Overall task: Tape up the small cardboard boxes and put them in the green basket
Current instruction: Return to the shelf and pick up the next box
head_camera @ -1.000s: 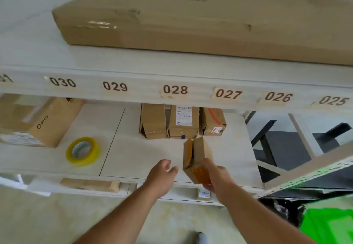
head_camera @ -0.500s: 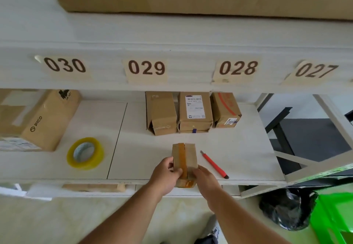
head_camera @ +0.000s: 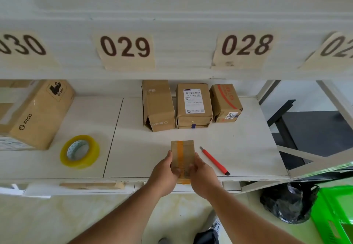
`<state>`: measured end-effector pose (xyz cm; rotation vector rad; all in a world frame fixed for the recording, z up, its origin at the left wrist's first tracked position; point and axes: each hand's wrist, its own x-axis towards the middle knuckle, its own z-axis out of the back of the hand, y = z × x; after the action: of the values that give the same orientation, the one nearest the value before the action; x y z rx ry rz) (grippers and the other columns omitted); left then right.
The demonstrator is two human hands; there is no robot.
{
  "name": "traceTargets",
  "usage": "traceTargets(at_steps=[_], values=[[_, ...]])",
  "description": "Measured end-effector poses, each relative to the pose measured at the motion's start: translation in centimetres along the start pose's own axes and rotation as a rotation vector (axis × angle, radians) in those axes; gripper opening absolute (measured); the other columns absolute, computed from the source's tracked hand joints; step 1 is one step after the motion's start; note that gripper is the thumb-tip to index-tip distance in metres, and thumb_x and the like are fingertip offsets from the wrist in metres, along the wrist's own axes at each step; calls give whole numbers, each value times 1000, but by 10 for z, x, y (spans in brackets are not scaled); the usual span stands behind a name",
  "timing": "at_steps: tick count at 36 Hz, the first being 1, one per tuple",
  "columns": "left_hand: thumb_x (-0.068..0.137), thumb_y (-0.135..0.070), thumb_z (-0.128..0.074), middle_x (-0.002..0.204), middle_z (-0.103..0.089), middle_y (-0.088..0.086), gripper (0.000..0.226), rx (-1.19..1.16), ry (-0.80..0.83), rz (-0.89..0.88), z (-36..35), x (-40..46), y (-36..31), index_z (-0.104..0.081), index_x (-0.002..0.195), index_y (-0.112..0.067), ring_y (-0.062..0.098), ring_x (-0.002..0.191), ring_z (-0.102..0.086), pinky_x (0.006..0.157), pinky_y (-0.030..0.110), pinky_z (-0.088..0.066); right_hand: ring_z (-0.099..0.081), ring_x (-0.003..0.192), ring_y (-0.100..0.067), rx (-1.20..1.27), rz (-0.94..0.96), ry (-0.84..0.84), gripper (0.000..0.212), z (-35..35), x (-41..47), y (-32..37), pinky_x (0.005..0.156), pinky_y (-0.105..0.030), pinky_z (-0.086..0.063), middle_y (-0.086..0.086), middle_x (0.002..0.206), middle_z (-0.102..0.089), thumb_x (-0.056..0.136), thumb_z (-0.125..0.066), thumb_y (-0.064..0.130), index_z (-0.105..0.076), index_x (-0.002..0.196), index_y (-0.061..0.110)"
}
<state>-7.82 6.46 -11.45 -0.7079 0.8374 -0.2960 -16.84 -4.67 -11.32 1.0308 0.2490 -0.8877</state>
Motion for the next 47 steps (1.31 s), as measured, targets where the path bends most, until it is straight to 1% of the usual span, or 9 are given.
traceTargets(at_steps=[4,7,11,21,27,33,38,43,47], values=[[104,-26,-49,156,-39,-3,69,53,-10,-22,-2,0,1,-8,160,-31,20,138,-44,106,28,-40,-62,98,-11,-80,13,6,54,2,-3,3,78,-25,-52,3,125,-62,109,-30,30,-17,162,31],[100,-23,-59,137,-49,-11,65,57,37,-58,9,5,2,-27,155,-28,16,135,-47,98,23,-39,-66,93,-12,-105,16,29,44,5,3,4,80,-31,-59,5,117,-67,107,-34,28,-38,151,30],[92,-22,-69,150,-42,-7,73,22,57,-37,21,17,-3,-29,153,-29,19,141,-40,110,39,-44,-67,94,-15,-51,16,44,48,16,13,15,81,-35,-62,6,112,-64,100,-47,26,-39,147,29],[97,-21,-63,156,-38,-3,86,82,45,-44,14,29,-2,-5,159,-34,21,141,-41,112,41,-43,-50,70,-7,-80,11,107,66,17,22,27,47,-12,-37,12,92,-48,107,-38,18,-5,162,32],[99,-20,-57,160,-31,-2,84,117,20,-86,8,25,-1,0,159,-32,21,144,-37,116,41,-39,-47,68,-4,-162,48,87,68,15,19,26,36,-10,-32,7,110,-50,108,-35,27,5,163,31],[96,-23,-65,151,-42,-6,78,95,-39,-112,10,21,1,-17,157,-31,20,135,-48,108,41,-48,-51,72,-6,-133,43,109,67,23,15,26,50,-12,-36,11,97,-49,106,-42,15,-6,161,27],[96,-32,-64,136,-57,-5,47,80,-186,-127,1,6,5,-46,139,-26,15,120,-59,99,33,-53,-59,127,-20,-39,-27,-59,71,15,5,14,86,-30,-60,1,159,-42,103,-52,18,-15,163,29],[100,-33,-57,142,-51,-10,50,32,-82,-150,-6,-2,8,-40,146,-35,12,127,-53,98,25,-44,-67,98,-5,15,10,-156,42,12,-7,4,83,-30,-61,13,113,-67,101,-57,16,-53,142,28],[102,-36,-52,151,-45,-8,63,52,-2,-120,-8,-1,12,-21,157,-36,15,136,-47,109,33,-43,-65,92,-3,8,41,-104,51,10,-11,0,74,-14,-53,24,104,-63,104,-47,11,-46,148,37]])
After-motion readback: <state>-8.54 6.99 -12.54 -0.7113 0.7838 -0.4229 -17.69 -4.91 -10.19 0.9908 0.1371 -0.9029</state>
